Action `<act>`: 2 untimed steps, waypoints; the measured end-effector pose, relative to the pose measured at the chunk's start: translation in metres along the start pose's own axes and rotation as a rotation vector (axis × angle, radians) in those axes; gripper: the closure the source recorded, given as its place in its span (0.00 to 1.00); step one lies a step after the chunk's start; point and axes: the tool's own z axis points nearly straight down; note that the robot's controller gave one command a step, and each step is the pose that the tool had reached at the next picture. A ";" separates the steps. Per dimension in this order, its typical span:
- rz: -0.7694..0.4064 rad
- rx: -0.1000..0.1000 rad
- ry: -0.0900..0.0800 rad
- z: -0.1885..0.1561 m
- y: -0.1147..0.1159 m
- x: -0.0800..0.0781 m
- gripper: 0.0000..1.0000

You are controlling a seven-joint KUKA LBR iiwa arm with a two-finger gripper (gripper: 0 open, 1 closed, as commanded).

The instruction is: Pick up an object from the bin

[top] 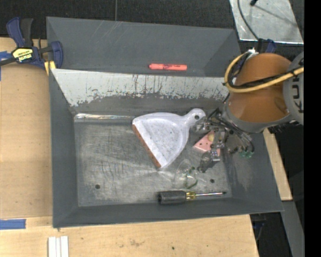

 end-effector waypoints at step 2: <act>0.162 0.001 -0.003 0.052 0.011 -0.005 0.00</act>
Offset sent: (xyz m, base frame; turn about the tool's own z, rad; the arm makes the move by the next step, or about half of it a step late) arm -0.0134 0.0644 0.0604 -0.2779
